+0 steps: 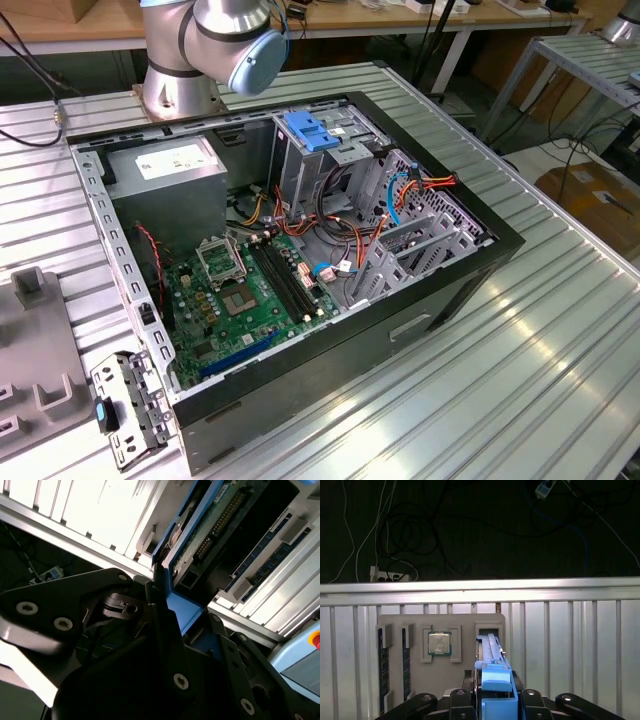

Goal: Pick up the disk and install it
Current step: 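Pick up the disk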

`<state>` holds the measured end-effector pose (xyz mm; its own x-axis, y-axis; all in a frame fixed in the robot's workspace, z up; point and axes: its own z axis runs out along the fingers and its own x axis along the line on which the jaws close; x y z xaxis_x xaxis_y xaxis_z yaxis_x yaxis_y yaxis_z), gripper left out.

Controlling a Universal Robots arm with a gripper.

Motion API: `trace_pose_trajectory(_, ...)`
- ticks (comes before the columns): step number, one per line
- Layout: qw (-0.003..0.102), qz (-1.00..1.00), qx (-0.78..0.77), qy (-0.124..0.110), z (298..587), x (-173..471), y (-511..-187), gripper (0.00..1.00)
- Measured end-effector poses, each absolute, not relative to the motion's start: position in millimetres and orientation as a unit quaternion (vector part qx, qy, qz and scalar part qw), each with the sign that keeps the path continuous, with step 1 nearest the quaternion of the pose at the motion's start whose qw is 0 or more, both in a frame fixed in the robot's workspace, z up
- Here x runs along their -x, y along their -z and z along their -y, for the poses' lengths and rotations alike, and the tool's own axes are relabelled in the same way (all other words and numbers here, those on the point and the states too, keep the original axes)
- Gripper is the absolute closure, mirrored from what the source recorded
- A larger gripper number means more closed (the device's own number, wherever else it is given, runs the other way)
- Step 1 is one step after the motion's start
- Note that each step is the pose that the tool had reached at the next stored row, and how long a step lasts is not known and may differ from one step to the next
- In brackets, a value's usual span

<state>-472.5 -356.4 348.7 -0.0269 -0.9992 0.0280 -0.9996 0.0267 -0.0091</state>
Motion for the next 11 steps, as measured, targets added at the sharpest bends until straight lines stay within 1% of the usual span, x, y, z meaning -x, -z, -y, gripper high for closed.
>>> trace_pose_trajectory(11,0.007,0.716,-0.697,-0.013,356.3,472.5,-353.4,0.63)
